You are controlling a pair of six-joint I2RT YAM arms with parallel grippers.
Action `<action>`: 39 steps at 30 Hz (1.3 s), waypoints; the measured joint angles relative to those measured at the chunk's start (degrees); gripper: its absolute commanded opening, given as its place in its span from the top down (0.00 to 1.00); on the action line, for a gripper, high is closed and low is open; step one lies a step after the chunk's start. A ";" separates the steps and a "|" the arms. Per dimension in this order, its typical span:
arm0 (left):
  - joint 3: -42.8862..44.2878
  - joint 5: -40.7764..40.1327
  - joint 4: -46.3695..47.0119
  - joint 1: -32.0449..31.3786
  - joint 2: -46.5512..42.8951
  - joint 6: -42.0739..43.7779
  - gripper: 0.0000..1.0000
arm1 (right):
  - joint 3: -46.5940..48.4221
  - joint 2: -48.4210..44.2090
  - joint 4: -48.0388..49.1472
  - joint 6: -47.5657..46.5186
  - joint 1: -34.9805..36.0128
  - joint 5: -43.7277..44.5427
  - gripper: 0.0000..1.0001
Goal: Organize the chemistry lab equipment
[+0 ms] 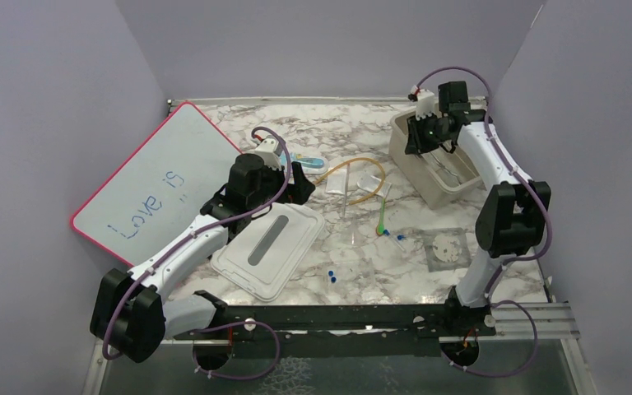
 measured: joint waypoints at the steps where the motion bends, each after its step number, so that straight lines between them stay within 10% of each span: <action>1: 0.00 0.00 0.00 0.02 0.00 0.00 0.01 | 0.72 0.46 0.39 1.18 0.09 0.20 0.75; 39: 0.00 -0.11 -1.70 0.02 -0.92 1.07 0.01 | 4.42 -0.28 9.38 27.10 16.63 26.40 0.54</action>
